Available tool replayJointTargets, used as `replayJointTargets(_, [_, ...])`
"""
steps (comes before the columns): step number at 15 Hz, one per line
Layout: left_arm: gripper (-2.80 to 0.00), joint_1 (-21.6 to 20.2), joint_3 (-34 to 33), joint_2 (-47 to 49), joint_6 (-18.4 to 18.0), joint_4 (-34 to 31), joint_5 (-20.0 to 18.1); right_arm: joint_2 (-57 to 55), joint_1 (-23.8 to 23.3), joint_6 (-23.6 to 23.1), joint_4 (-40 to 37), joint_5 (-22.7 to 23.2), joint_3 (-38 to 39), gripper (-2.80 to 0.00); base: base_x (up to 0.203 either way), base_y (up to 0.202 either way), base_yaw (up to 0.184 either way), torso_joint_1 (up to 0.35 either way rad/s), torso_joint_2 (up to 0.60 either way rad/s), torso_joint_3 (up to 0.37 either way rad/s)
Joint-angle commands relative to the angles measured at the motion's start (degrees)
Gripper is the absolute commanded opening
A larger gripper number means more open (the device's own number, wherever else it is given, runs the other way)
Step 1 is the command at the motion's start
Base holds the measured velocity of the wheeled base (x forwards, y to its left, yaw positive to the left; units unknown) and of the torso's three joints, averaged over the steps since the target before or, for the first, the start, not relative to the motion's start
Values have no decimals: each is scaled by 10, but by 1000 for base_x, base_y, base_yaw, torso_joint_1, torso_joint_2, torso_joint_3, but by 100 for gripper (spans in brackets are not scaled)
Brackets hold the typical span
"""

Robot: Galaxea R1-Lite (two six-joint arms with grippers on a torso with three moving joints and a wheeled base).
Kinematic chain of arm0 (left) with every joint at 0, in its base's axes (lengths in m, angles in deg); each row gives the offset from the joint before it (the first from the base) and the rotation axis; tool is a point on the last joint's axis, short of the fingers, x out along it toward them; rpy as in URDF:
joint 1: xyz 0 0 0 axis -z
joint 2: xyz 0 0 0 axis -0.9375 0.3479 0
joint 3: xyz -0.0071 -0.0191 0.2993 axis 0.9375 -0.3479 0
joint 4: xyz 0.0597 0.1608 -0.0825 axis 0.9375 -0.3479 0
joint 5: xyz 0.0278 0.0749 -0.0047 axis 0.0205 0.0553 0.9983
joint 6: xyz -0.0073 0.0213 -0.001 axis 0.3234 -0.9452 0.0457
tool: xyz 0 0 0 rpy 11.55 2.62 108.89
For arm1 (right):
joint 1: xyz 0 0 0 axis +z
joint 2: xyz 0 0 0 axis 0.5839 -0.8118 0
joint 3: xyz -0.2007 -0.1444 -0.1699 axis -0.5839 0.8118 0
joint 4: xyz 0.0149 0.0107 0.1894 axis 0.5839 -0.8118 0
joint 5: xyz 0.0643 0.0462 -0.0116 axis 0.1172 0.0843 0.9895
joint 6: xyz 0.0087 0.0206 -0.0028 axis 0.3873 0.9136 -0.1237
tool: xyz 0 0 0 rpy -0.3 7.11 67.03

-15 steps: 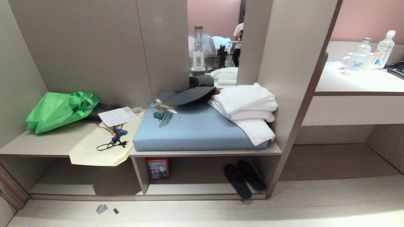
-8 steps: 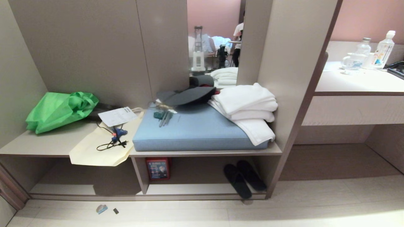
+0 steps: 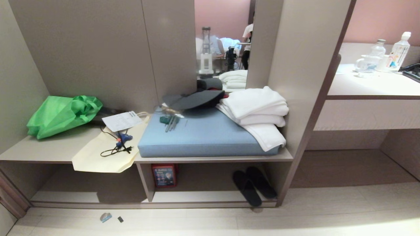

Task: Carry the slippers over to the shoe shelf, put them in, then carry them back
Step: Pick up the slippers in the shoe cabinet

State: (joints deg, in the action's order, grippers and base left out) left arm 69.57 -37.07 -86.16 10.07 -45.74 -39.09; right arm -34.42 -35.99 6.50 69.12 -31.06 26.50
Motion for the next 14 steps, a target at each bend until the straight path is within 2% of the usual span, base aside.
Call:
replayJointTargets(1, [-280,0,0,0,0,1,1,0,0,0,0,0,0,-280,0,0,0,0,0,0])
replayJointTargets(14, [-280,0,0,0,0,0,0,0,0,0,0,0,0,-280,0,0,0,0,0,-4])
